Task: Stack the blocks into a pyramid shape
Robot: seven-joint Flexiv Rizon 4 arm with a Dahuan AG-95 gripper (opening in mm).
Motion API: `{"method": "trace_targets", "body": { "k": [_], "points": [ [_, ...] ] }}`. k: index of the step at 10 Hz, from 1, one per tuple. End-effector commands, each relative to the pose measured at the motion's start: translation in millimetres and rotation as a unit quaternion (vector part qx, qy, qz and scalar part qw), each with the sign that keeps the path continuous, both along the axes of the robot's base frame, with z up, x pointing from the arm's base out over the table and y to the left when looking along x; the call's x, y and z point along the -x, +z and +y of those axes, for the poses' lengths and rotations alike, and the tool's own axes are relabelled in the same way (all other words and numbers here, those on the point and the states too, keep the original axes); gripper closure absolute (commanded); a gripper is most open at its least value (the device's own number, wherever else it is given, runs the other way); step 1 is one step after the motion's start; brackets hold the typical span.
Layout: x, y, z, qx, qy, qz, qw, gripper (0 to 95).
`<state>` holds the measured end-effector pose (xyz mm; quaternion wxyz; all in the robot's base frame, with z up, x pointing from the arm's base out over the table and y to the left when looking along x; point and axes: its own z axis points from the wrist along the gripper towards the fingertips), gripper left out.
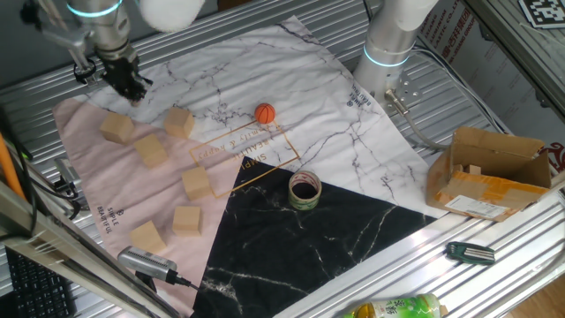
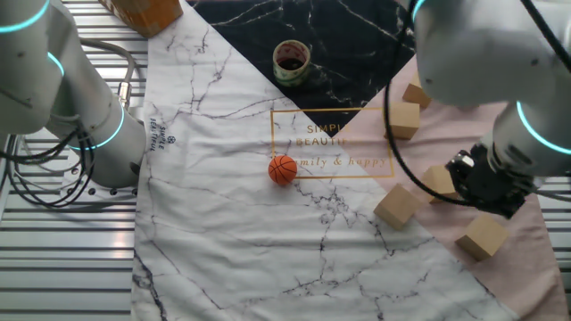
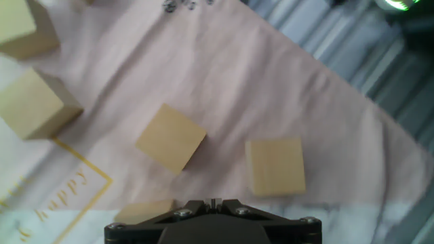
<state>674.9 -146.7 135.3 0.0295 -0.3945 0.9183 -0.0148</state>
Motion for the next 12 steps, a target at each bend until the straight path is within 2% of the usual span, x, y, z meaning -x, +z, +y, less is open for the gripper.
{"method": "trace_targets", "body": {
  "k": [1,6,9,12],
  "points": [
    [-14.0,-8.2,1.4,0.002,0.042,0.012,0.999,95.0],
    [-14.3,-8.4,1.9,0.008,0.046,0.013,0.9988,95.0],
    [-14.3,-8.4,1.9,0.003,0.044,0.011,0.999,95.0],
    [-14.3,-8.4,1.9,0.006,0.04,0.008,0.9992,95.0]
  ]
}}
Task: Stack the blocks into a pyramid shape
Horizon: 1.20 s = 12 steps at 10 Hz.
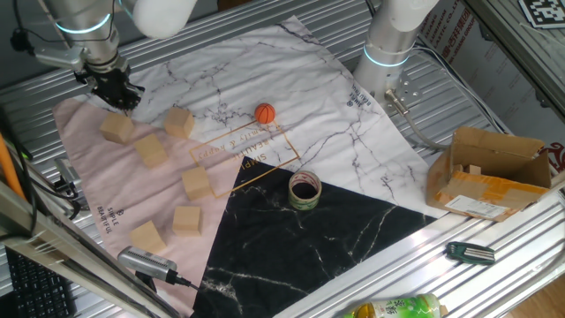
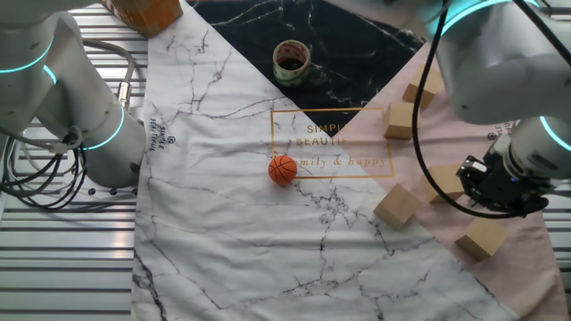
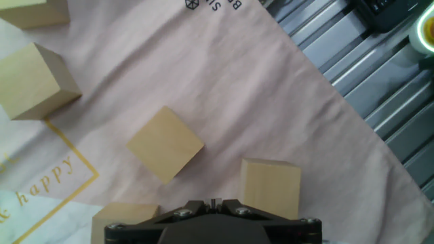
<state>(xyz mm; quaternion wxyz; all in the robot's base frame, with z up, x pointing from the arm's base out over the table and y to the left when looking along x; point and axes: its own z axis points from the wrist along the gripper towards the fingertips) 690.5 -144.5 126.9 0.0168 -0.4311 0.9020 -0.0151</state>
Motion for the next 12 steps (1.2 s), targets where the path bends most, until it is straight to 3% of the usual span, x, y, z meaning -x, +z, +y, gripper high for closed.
{"method": "trace_targets", "body": {
  "k": [1,4,8,12],
  "points": [
    [1.4,0.0,-0.3,-0.005,0.009,-0.009,0.9999,95.0],
    [1.4,0.0,-0.3,-0.006,0.008,-0.003,1.0,95.0],
    [1.4,0.0,-0.3,-0.031,-0.038,-0.001,0.9988,95.0],
    [1.4,0.0,-0.3,-0.024,-0.056,-0.003,0.9982,95.0]
  ]
}}
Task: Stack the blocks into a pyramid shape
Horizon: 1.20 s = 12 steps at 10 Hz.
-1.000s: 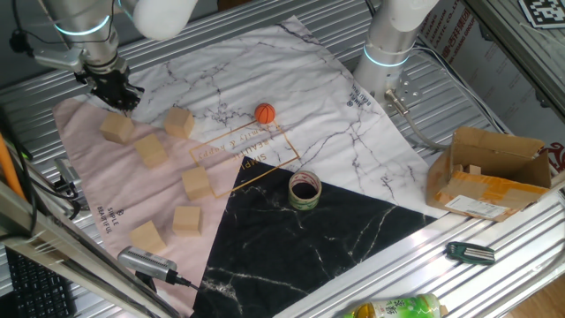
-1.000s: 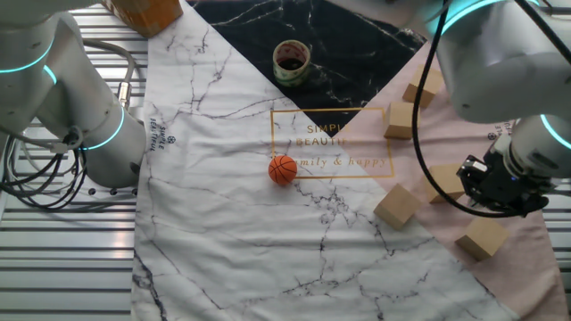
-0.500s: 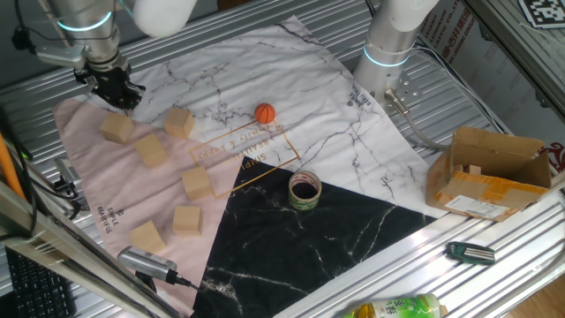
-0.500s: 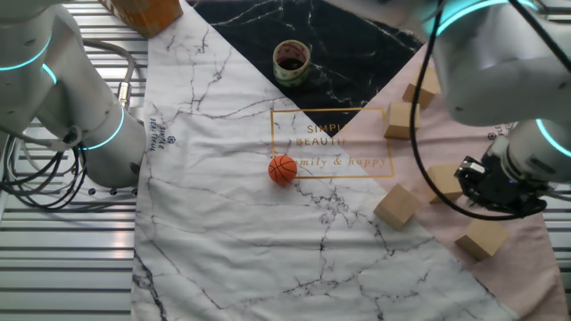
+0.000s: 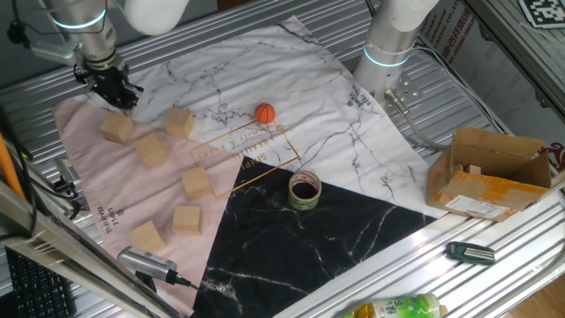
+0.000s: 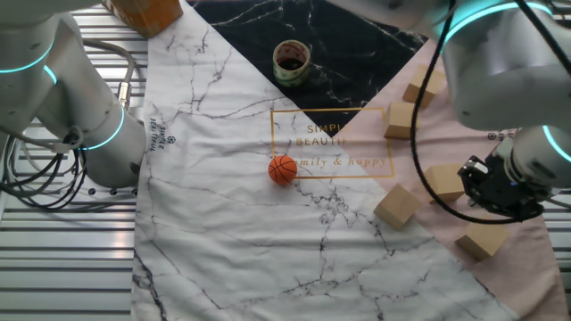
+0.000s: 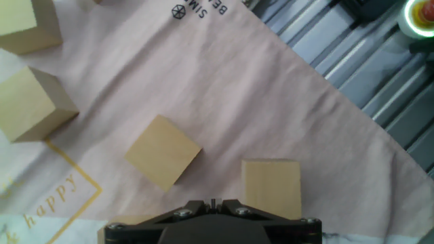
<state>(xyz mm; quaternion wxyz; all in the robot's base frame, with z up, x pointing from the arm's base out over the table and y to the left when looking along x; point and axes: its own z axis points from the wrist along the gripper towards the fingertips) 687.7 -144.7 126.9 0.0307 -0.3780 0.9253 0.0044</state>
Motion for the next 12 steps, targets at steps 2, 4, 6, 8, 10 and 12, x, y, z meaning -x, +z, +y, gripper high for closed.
{"method": "trace_targets", "body": {
  "k": [2,4,6,8,10,12],
  "points": [
    [-1.8,-0.2,0.0,0.003,-0.016,0.006,0.9998,95.0],
    [-6.6,-3.6,2.4,0.005,-0.024,0.01,0.9997,95.0],
    [-12.8,-8.3,1.9,0.001,-0.026,0.01,0.9996,95.0],
    [-21.1,-15.6,-6.5,0.0,-0.021,0.01,0.9997,95.0],
    [-28.7,-23.3,-14.2,0.004,-0.024,0.011,0.9997,95.0],
    [-38.4,-33.5,-20.4,0.004,-0.031,0.01,0.9995,95.0]
  ]
}}
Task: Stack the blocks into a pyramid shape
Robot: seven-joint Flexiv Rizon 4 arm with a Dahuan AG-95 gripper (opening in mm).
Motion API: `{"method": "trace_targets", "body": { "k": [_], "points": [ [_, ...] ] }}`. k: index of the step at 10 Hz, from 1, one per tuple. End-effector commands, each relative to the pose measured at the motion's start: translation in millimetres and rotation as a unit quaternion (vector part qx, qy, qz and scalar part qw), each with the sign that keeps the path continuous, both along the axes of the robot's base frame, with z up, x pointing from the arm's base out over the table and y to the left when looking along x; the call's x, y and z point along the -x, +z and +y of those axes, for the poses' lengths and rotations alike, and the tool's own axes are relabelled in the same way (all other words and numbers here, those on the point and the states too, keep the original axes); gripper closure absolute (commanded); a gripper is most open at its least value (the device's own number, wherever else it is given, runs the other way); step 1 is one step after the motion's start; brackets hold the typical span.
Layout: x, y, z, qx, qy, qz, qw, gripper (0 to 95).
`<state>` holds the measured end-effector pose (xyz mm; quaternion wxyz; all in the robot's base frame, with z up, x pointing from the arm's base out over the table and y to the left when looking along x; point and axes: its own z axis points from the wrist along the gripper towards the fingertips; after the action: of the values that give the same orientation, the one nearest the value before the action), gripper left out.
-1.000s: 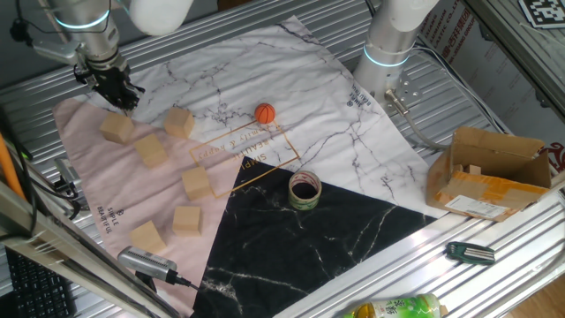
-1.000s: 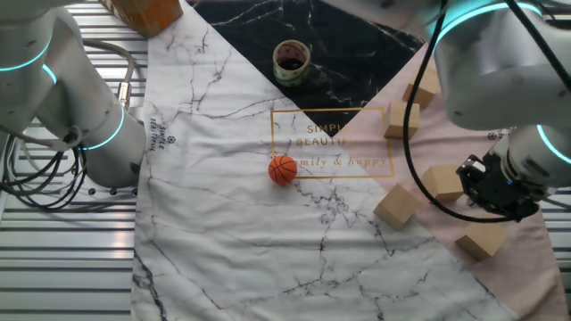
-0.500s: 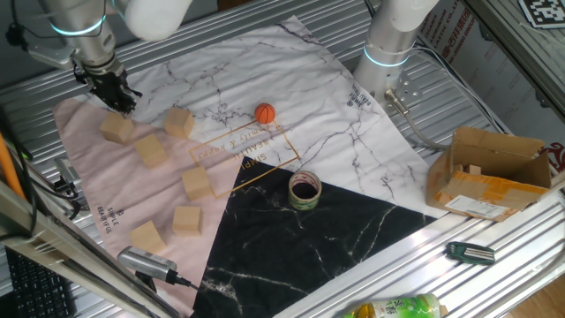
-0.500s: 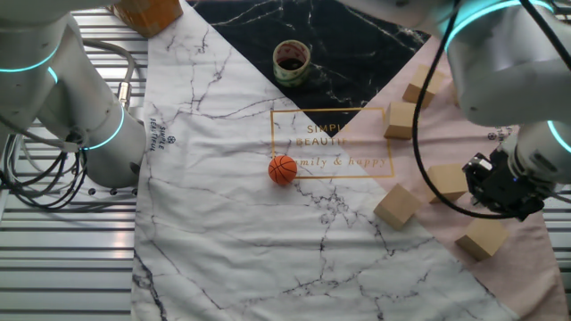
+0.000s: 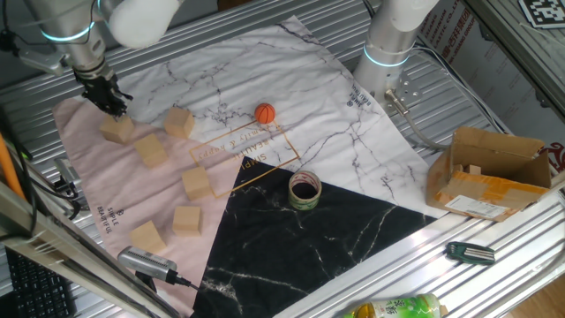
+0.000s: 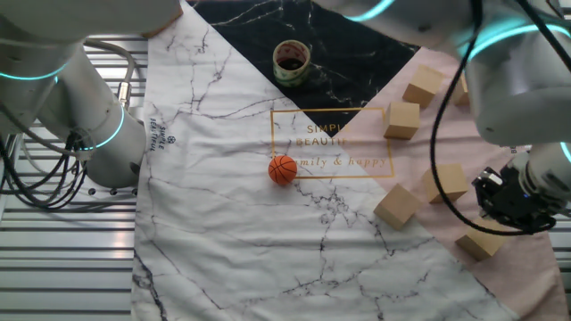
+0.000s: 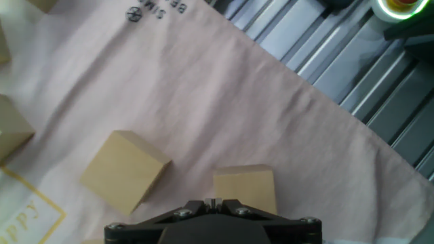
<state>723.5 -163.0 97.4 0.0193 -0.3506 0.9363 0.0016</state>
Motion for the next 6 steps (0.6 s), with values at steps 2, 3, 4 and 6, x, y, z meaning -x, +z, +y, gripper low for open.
{"method": "trace_targets", "body": {
  "k": [2,3,4,6],
  "points": [
    [-7.8,-10.8,-8.2,0.0,-0.004,0.001,1.0,95.0],
    [-9.3,-13.0,-10.1,0.001,-0.007,0.002,1.0,95.0],
    [-10.6,-14.6,-11.5,0.003,-0.012,0.004,0.9999,95.0],
    [-11.3,-15.7,-12.5,0.009,-0.025,0.006,0.9996,95.0]
  ]
}}
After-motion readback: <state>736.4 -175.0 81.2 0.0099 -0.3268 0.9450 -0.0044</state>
